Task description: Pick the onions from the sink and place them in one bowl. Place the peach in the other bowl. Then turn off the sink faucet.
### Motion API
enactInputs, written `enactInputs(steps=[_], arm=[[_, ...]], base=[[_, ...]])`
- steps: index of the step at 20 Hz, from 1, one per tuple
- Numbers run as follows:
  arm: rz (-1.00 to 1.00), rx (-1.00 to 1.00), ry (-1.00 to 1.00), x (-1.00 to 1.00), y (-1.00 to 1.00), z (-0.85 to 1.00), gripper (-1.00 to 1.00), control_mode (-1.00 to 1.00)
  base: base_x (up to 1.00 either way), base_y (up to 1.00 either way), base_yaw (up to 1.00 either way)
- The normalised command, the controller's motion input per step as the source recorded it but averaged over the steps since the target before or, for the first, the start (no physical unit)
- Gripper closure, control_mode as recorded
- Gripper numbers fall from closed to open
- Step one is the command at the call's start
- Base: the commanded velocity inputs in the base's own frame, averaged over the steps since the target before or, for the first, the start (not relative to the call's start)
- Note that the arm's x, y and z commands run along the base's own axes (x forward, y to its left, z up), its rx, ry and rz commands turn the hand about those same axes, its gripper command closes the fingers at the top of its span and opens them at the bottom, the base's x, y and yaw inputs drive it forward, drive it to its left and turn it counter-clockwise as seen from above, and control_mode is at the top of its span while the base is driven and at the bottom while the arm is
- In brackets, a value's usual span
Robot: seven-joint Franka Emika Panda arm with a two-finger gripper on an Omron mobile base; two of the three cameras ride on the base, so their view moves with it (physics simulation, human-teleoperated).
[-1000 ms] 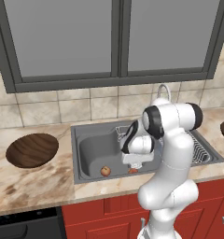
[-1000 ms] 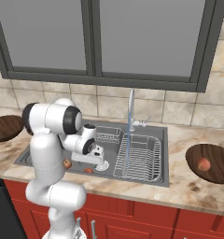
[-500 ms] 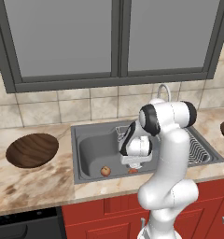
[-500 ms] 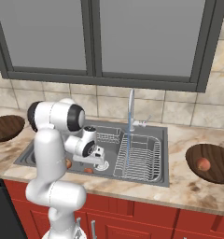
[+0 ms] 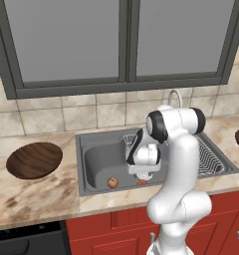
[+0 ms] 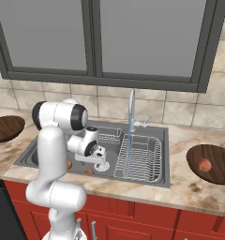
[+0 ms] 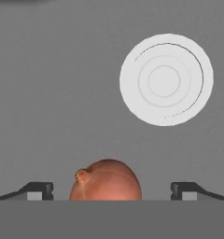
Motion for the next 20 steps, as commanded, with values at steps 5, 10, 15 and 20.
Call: enactInputs(steps=[5, 10, 15, 20], arm=[[0.00, 0.00, 0.00, 0.00, 0.00, -0.11, -1.00, -1.00], [0.00, 0.00, 0.00, 0.00, 0.00, -0.11, -1.00, -1.00], [0.00, 0.00, 0.00, 0.00, 0.00, -0.09, -1.00, -1.00], [0.00, 0.00, 0.00, 0.00, 0.00, -0.06, -1.00, -1.00]], base=[[0.00, 0.00, 0.00], [0.00, 0.00, 0.00], [0.00, 0.00, 0.00], [0.00, 0.00, 0.00]])
